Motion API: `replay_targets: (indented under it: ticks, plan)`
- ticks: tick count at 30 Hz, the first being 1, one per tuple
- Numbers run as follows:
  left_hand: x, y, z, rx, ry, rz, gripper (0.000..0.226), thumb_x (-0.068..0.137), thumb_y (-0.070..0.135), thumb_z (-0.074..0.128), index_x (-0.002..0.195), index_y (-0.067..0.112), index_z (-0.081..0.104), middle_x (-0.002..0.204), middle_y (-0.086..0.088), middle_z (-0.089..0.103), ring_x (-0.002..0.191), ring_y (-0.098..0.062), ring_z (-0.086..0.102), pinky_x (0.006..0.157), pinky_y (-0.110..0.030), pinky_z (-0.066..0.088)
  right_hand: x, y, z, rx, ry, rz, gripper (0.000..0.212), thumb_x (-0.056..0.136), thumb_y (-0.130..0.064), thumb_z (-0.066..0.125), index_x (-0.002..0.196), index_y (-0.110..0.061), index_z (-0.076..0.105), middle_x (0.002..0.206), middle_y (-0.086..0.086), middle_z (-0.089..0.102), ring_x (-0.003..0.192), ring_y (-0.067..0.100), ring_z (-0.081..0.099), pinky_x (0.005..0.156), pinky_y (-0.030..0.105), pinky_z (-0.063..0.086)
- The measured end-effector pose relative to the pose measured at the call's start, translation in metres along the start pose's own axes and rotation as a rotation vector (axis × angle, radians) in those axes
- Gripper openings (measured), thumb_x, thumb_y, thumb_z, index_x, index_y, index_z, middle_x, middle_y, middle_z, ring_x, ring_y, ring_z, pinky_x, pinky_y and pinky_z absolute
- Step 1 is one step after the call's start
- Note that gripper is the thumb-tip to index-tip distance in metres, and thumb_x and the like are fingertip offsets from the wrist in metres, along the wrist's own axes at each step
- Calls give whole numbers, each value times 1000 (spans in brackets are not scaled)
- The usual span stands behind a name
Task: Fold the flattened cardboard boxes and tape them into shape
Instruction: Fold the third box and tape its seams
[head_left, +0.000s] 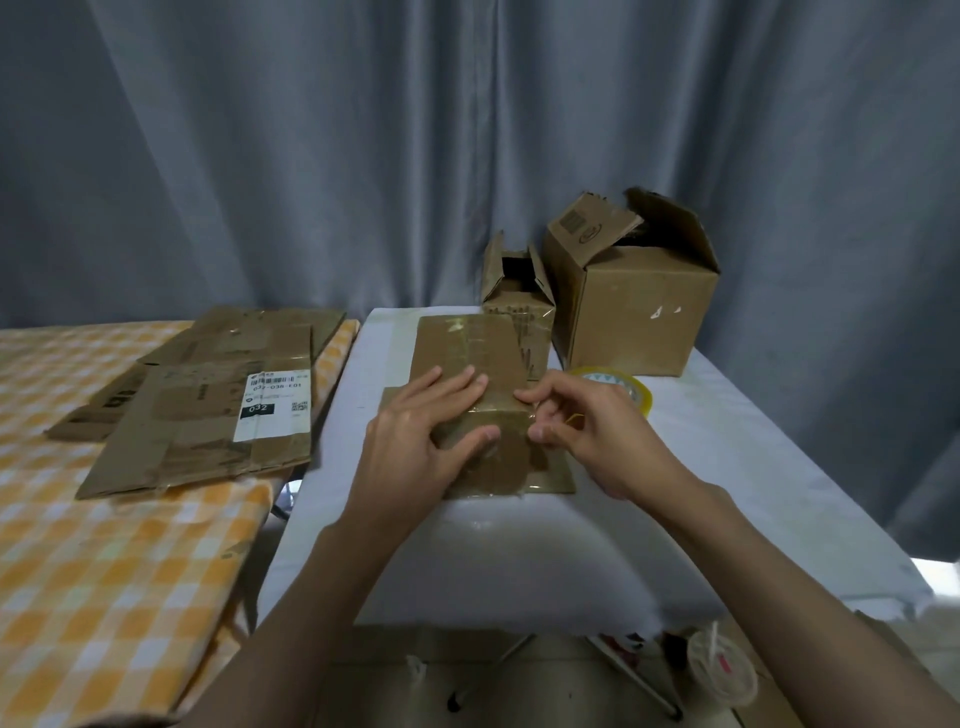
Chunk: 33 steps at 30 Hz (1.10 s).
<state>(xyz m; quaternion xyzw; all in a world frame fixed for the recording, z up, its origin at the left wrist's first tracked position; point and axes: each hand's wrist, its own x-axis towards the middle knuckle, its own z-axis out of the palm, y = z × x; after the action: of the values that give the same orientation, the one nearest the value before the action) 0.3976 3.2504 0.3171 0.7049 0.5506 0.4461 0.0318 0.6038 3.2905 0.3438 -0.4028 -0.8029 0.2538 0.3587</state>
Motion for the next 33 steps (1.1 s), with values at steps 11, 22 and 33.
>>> replay_targets:
  ticks: [11, 22, 33]
  plan:
    - [6, -3, -16, -113, -44, -61, 43, 84, 16, 76, 124, 28, 67, 137, 12, 57, 135, -7, 46, 116, -39, 36, -2, -6, 5, -39, 39, -52, 14, 84, -1, 75, 95, -4, 67, 76, 11, 67, 72, 21, 63, 68, 14, 47]
    - [1, -20, -36, -258, -30, -140, 42, 76, 0, 79, 115, 14, 72, 122, 4, 68, 123, 1, 56, 109, -18, 39, 1, -4, 7, 49, 77, -10, 25, 77, -18, 84, 81, -24, 60, 101, 10, 67, 78, 18, 63, 70, 17, 52]
    - [11, -1, -6, 180, -194, 52, 69, 85, 67, 53, 146, 38, 43, 153, 18, 37, 146, -6, 26, 122, -38, 19, 8, -4, 11, 192, 76, 104, 10, 94, -17, 66, 91, -7, 65, 95, 10, 69, 86, 25, 66, 70, 33, 61]
